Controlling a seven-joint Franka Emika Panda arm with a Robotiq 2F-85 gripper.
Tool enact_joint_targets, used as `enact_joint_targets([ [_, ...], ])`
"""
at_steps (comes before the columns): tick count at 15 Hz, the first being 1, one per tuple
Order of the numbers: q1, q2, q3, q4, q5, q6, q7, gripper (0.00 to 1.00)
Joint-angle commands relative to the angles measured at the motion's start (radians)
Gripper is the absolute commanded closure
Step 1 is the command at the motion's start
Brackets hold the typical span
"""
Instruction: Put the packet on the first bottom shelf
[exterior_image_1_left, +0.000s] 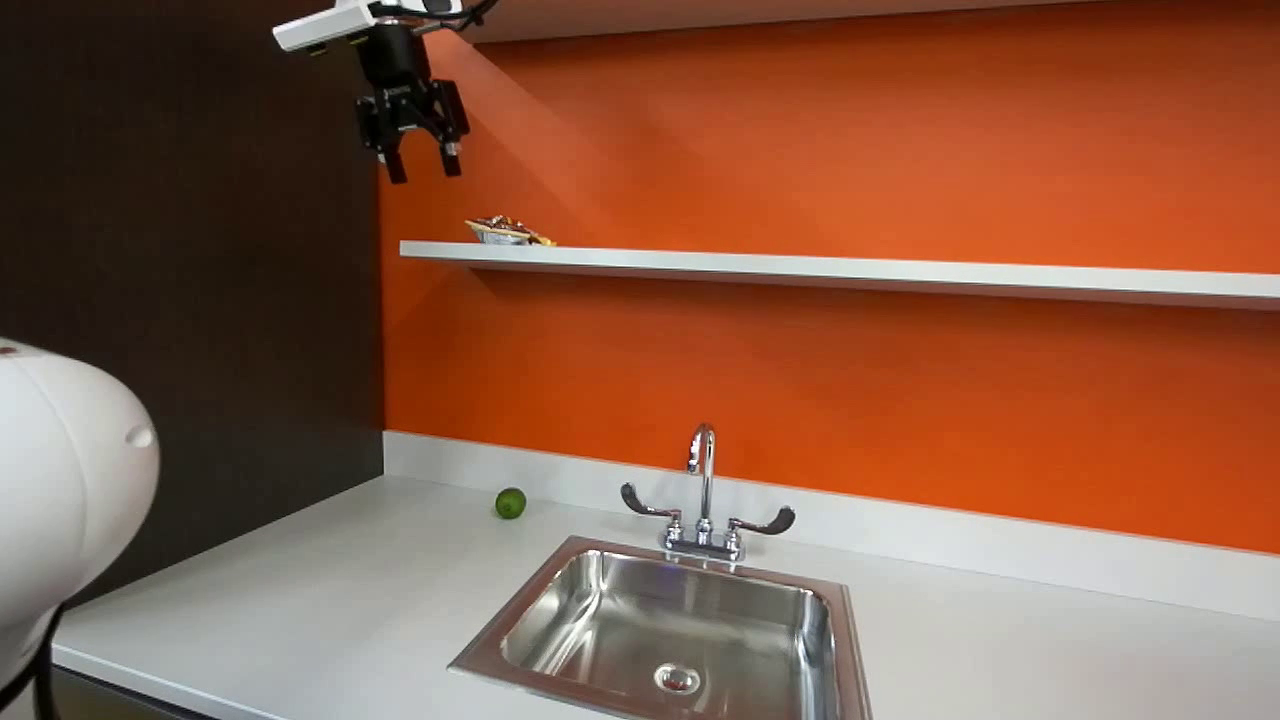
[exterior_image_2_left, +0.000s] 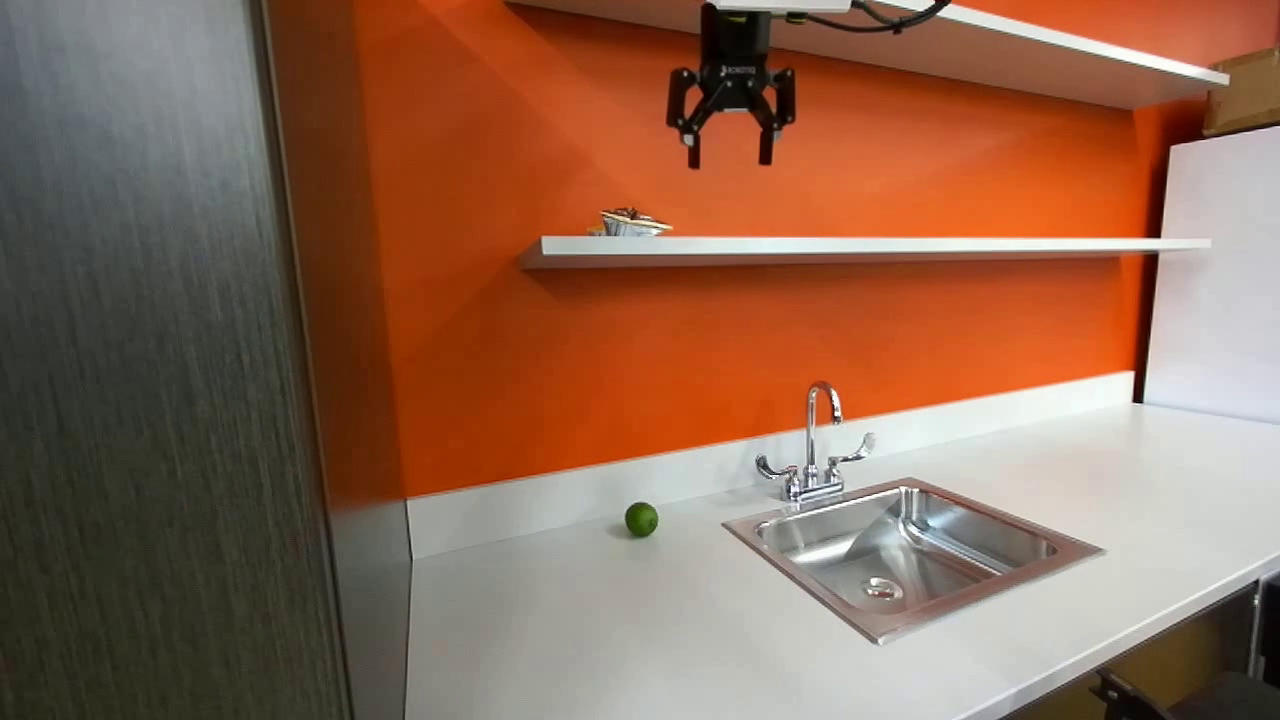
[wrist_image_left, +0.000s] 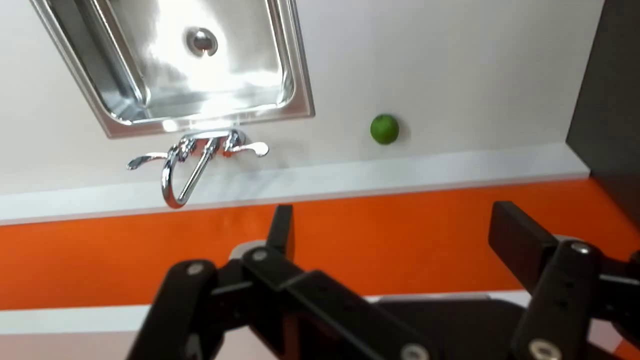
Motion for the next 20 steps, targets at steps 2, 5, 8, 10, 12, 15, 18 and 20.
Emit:
enact_joint_targets([
  [2,-0.038,-0.185,-0.017,-0.286,0.115,-0.012,-0.232,0.00],
  [5,-0.041,-0.271,-0.024,-0.458,0.130,-0.005,-0.319,0.00],
  [8,-0.037,-0.343,-0.018,-0.606,0.122,0.008,-0.353,0.00],
  [10,-0.032,-0.382,-0.018,-0.684,0.127,0.011,-0.369,0.00],
  [12,-0.032,-0.418,-0.011,-0.748,0.122,0.010,-0.366,0.00],
  [15,-0.044,-0.359,-0.006,-0.693,0.116,-0.013,-0.348,0.00],
  [18,-0.044,-0.355,-0.006,-0.687,0.116,-0.013,-0.348,0.00],
  [20,-0.044,-0.355,-0.006,-0.687,0.116,-0.013,-0.348,0.00],
])
